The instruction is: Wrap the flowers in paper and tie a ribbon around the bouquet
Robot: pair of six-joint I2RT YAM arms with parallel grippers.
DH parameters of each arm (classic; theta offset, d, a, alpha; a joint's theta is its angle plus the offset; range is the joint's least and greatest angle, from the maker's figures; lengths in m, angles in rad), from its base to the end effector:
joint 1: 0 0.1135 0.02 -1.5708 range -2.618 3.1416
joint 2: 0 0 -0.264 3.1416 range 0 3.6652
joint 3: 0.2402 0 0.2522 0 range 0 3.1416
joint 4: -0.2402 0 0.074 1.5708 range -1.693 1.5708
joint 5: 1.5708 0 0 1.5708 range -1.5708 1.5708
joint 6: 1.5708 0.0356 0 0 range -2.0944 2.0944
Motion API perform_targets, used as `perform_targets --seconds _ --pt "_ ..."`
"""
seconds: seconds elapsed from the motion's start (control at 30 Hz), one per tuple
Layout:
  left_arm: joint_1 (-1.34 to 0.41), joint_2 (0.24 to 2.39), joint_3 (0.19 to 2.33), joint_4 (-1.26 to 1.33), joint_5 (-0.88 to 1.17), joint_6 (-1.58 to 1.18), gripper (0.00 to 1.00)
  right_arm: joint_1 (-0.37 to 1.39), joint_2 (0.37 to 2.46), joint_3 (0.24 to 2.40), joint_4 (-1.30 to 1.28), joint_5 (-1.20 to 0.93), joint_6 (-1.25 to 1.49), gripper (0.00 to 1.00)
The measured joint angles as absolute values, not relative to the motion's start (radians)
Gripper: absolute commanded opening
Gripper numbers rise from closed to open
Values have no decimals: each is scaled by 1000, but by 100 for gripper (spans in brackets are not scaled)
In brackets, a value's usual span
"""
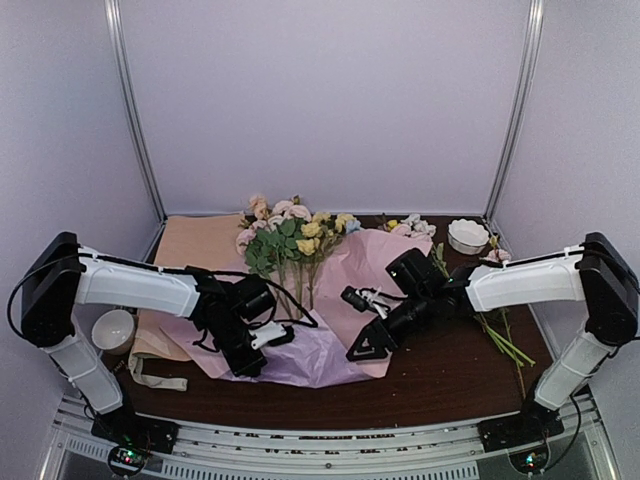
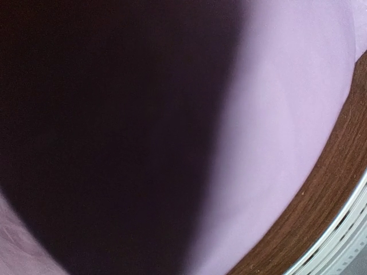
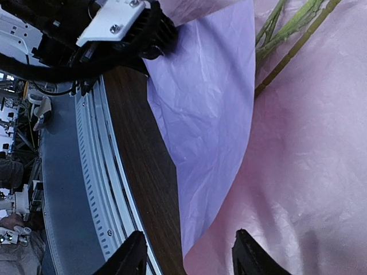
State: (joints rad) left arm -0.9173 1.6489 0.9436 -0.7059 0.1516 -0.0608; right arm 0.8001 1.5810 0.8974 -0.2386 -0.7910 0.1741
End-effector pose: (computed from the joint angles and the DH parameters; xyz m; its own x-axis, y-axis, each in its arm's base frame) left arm 0.1680 -0.2282 0.1558 -0.6477 0.7471 -0.1496 0.7615 0.6285 -0.1585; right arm 0.1980 0.2403 0.1904 -0.6860 -0.5316 -0.4968 -0.6953 0.2780 0.6627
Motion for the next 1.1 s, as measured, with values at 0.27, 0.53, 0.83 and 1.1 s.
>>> perform_targets --seconds 0.27,0.53,0.83,1.1 --pt "-899 1661 944 -705 179 -65 0 845 1701 899 -212 -798 186 29" --pt "-893 1671 944 -712 203 -81 0 842 1720 899 -231 -802 168 0" --pt "-894 1717 991 -779 212 -96 13 804 1730 911 -242 -741 168 0" --pt "-891 1710 1015 -858 144 -125 55 798 1753 912 -257 -724 183 0"
